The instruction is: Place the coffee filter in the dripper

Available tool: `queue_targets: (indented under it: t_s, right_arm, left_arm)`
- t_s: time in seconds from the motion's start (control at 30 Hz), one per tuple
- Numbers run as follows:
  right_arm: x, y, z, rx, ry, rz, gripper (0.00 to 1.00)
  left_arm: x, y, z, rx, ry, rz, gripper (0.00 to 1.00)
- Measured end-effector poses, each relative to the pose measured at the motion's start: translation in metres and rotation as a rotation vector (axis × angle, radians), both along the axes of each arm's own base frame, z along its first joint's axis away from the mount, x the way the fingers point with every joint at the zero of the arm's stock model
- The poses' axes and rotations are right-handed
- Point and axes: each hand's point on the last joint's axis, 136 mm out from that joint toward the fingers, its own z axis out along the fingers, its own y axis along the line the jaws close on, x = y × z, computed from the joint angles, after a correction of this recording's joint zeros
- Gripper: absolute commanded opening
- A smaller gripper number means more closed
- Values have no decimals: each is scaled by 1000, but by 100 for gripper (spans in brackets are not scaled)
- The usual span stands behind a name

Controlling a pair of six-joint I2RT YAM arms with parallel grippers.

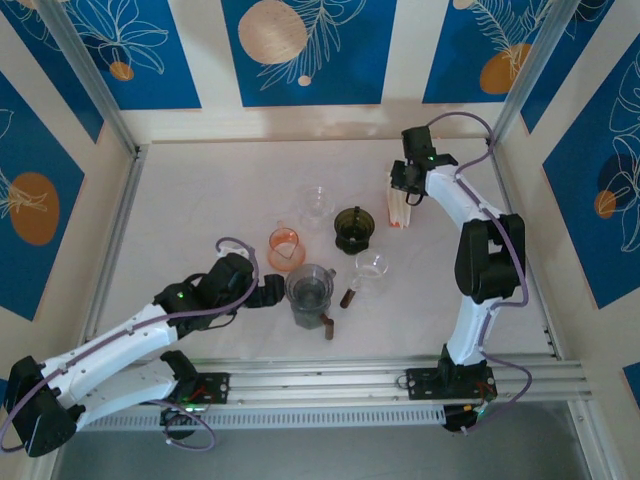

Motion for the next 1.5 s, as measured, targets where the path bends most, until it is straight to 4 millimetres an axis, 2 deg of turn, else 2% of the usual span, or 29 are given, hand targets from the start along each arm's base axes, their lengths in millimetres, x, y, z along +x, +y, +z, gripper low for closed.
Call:
queue_targets:
  t_s: [0.3,0.5,0.83,1.07,1.27,1.5]
  right_arm:
    - [-1,0,-9,0,24,-6,14]
    - [-2,0,-9,0,29,-9,0]
    - [-2,-5,-5,-25,16,-18,0]
    - [-2,-9,22,-39,-46,-22,0]
    - [-5,-13,55,-44,-128,-28,0]
    - [-37,-19,113,-25,-266,-33,0]
  left_arm:
    - [1,0,0,-2,3,1,100]
    - [2,-1,-1,-5,3,2,100]
    - [2,-1,-1,-9,7,1,100]
    - [2,-2,-2,-12,11,-1,100]
    - [3,-4,-5,-10,22,-3,100]
    - [6,-5,2,-21,14,0,100]
